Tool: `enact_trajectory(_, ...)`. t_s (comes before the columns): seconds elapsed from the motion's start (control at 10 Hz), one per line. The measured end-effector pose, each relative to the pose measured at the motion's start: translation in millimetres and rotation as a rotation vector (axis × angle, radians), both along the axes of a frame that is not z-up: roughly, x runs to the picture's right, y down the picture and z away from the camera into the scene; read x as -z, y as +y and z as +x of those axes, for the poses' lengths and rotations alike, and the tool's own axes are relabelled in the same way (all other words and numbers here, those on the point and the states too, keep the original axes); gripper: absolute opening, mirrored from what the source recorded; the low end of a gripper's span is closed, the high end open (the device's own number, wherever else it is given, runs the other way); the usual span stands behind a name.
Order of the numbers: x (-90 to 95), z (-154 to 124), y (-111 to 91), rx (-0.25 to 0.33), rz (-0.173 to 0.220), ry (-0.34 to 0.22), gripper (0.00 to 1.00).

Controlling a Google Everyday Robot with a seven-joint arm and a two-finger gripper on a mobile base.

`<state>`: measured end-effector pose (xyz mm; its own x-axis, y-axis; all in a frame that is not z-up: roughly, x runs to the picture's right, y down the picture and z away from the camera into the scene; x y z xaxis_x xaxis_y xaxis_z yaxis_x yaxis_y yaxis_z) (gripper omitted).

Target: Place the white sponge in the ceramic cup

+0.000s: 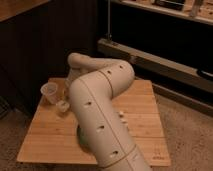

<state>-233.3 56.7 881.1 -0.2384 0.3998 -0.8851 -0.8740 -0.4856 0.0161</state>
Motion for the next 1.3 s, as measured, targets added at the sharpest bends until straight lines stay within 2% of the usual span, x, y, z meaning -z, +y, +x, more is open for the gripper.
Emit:
enact_trajectory(0.3, -0.2, 5, -2, -0.033, 0.042, 0.024, 0.12)
enact_trajectory(0.4, 3.3, 9, -6, -0.054, 0.071, 0.032, 0.03)
enact_trajectory(0.5, 9.5, 14, -10, -0.079, 0.095, 0.033, 0.00)
enact_trajectory(0.7, 15.5, 16, -15, -0.108, 0.126, 0.010, 0.00)
enact_trajectory(1.0, 26.5, 24, -32, -0.175, 0.190, -0.057, 0.00)
enact_trajectory(1.1, 29.4, 20, -38, -0.202, 0.208, -0.109, 0.00)
enact_trajectory(1.2, 31.7, 23, -45, -0.229, 0.218, -0.141, 0.00)
enact_trajectory(1.3, 31.7, 24, -49, -0.233, 0.227, -0.159, 0.00)
